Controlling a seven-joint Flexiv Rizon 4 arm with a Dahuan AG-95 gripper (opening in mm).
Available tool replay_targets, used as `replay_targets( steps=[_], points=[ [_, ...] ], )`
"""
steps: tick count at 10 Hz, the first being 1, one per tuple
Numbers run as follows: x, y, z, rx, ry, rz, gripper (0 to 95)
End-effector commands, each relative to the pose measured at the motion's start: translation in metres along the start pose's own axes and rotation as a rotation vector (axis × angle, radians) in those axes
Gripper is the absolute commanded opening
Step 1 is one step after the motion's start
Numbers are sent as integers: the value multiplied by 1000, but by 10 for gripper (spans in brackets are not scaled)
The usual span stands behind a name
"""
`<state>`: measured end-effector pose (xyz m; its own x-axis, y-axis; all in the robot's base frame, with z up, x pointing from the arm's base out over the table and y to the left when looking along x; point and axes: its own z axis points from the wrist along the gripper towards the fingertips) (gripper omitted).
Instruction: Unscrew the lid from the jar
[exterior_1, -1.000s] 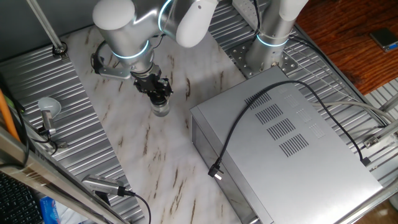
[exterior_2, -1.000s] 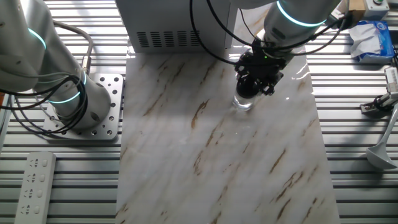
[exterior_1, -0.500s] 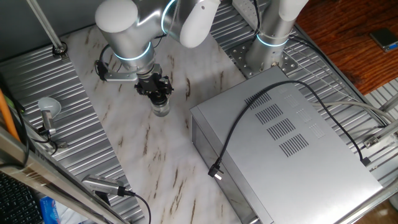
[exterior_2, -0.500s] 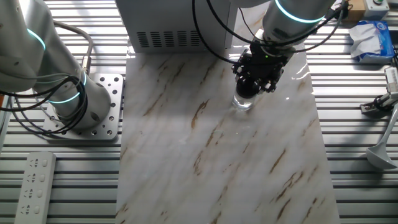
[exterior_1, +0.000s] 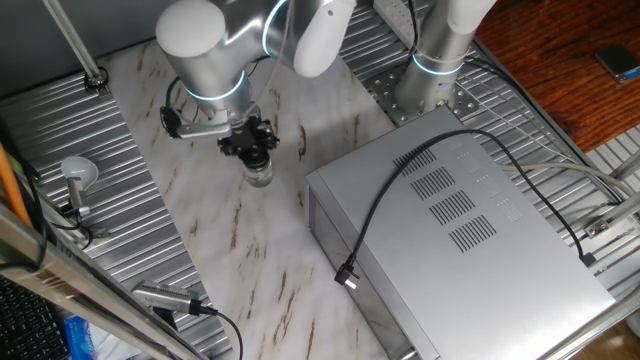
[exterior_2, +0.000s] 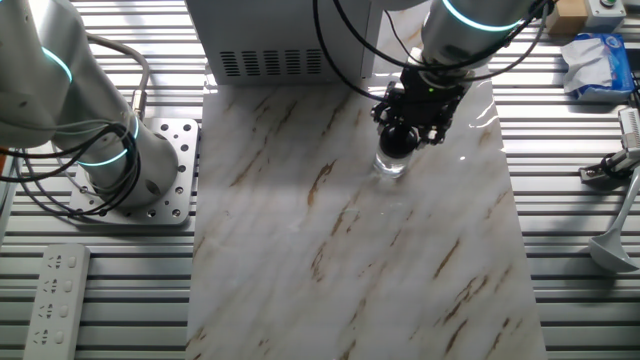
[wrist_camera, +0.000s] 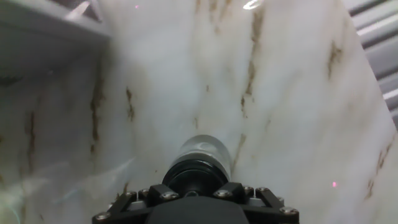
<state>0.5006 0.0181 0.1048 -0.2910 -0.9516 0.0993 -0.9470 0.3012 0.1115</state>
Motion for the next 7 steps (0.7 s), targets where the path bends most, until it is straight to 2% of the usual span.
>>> replay_targets(
  steps=[1,3,7],
  points=[
    [0,0,-1,10,1,-108,570],
    [0,0,-1,37,-6,-172,570],
    [0,0,-1,61,-11,-261,570]
  ],
)
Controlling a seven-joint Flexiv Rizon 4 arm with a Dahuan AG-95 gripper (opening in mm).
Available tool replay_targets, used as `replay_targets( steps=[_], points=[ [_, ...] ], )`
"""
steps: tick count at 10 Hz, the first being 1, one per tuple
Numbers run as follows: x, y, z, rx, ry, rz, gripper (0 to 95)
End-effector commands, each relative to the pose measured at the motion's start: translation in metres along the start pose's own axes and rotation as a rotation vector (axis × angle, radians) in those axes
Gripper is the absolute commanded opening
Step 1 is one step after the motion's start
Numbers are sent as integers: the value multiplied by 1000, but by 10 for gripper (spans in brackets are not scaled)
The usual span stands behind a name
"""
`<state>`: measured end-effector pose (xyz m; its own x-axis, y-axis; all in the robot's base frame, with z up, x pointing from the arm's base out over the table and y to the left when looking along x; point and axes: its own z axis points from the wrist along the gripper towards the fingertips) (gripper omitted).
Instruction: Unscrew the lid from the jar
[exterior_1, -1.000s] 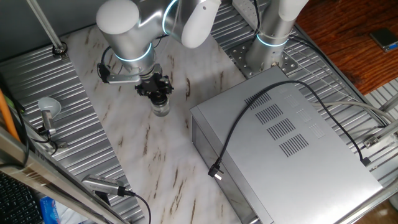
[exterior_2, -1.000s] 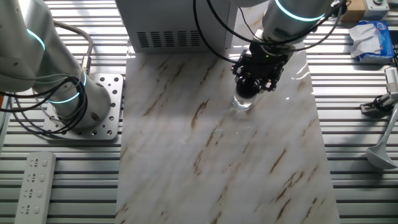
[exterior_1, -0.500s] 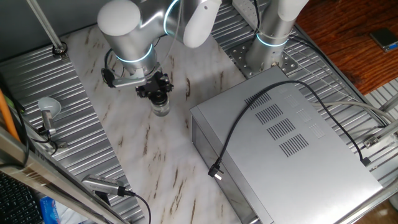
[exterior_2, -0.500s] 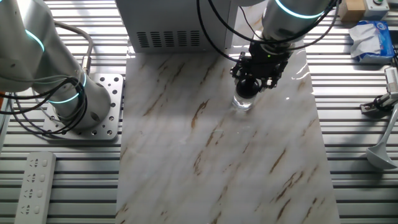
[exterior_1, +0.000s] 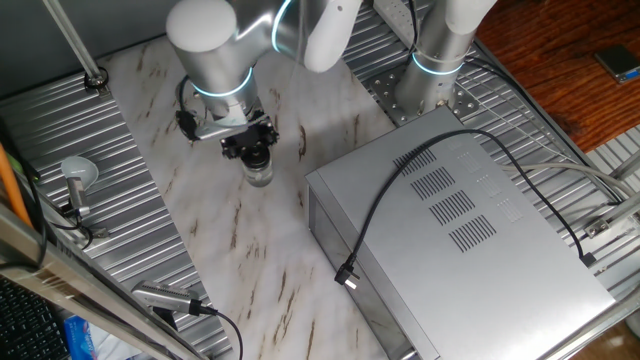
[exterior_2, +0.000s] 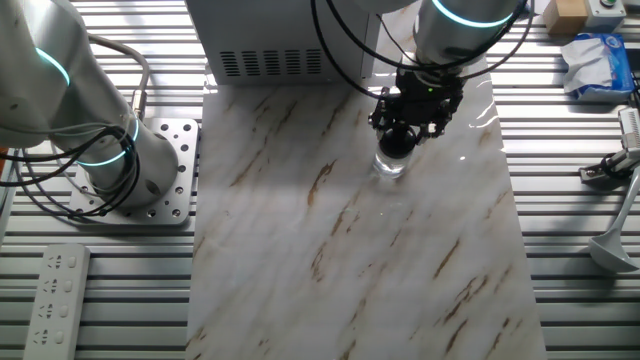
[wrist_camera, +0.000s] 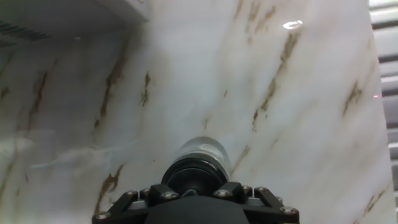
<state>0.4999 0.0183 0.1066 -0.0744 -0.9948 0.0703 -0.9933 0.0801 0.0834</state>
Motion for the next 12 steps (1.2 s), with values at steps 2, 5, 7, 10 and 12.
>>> replay_targets(
  steps=[2,5,7,10,12],
  points=[
    [0,-1,1,14,-1,-74,570],
    [0,-1,1,12,-4,-105,570],
    [0,-1,0,14,-3,-132,570],
    [0,-1,0,13,-3,-157,570],
    [0,-1,0,11,-2,-167,570]
  ],
)
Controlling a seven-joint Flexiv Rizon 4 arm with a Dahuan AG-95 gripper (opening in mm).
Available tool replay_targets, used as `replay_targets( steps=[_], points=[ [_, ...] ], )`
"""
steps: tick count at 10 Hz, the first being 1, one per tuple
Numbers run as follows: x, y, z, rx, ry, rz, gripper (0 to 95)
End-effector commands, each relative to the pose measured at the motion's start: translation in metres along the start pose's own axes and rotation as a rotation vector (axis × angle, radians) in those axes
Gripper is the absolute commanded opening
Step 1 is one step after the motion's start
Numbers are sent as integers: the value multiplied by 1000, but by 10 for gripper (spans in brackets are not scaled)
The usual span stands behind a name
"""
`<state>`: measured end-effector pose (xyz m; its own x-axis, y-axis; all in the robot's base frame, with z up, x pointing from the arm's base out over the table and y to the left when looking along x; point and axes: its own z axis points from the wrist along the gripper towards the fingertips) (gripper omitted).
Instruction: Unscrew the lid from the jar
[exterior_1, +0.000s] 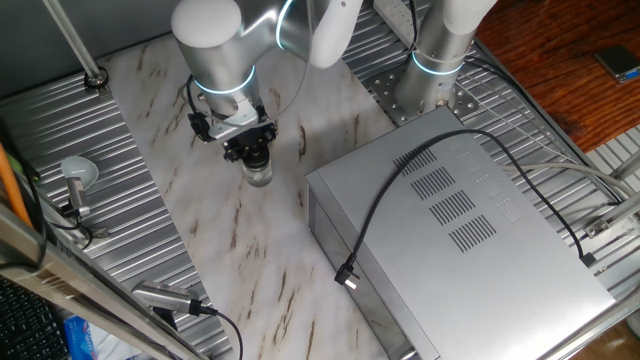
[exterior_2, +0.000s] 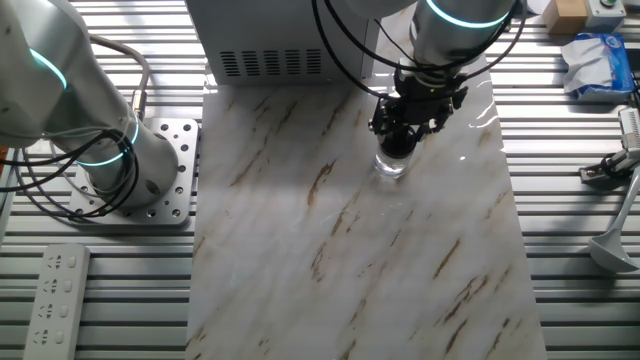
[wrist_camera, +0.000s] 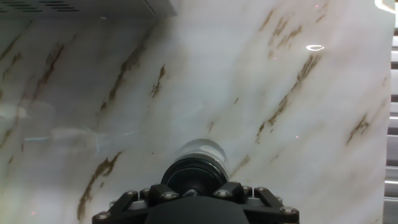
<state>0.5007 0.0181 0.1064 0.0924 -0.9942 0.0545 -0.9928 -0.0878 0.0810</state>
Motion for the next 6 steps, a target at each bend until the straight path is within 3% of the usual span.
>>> replay_targets(
  steps=[1,4,5,6],
  points=[
    [0,0,0,-4,-1,6,570],
    [0,0,0,-12,-2,37,570],
    [0,0,0,-14,-2,42,760],
    [0,0,0,-14,-2,42,760]
  ],
)
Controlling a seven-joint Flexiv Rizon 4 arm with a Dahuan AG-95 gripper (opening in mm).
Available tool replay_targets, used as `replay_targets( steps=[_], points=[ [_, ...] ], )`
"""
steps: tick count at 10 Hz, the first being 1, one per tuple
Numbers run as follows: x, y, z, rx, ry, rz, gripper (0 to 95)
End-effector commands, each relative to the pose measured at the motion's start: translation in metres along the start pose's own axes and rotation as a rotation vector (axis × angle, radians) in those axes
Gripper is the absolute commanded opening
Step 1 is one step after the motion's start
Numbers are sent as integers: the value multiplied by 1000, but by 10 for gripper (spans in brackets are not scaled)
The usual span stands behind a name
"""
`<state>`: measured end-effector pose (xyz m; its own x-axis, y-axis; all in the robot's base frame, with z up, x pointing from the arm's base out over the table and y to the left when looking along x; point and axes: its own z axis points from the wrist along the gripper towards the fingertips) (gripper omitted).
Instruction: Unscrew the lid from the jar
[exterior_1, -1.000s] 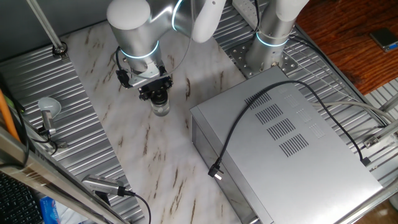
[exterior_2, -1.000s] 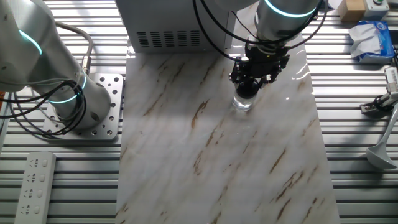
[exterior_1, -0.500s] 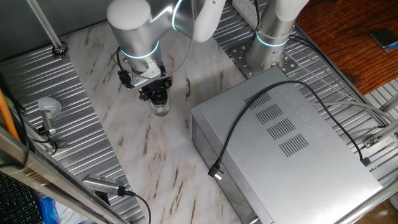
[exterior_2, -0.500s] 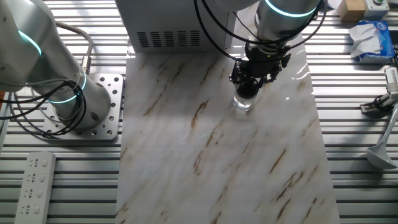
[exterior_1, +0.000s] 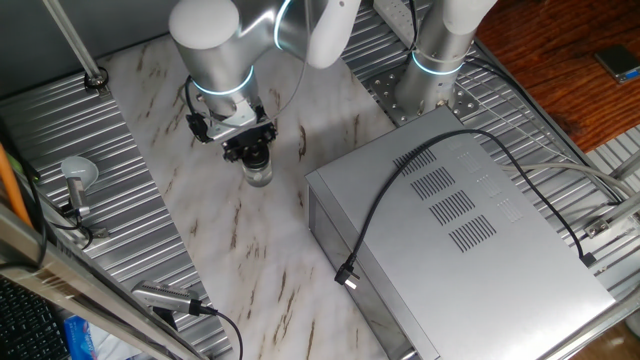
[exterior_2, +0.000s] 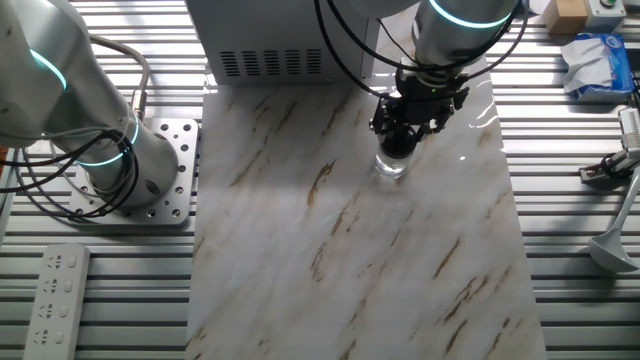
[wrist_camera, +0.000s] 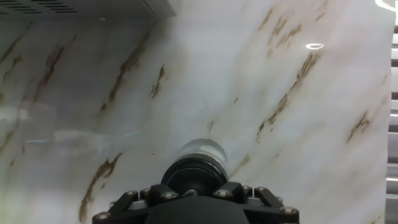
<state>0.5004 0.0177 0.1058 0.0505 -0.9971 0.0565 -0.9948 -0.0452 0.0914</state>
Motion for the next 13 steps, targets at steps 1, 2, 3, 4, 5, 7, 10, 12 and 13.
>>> replay_targets(
  steps=[1,2,3,4,5,7,10,12,13],
  points=[
    [0,-1,-1,-4,-1,-2,760],
    [0,-1,-1,-5,-1,-2,950],
    [0,-1,-1,-8,0,7,950],
    [0,-1,-1,-10,0,7,950],
    [0,-1,-1,-23,-4,27,950],
    [0,-1,0,-51,-4,176,760],
    [-1,0,1,-97,7,434,760],
    [-1,0,1,-108,0,494,760],
    [-1,0,1,-115,-3,549,760]
  ],
)
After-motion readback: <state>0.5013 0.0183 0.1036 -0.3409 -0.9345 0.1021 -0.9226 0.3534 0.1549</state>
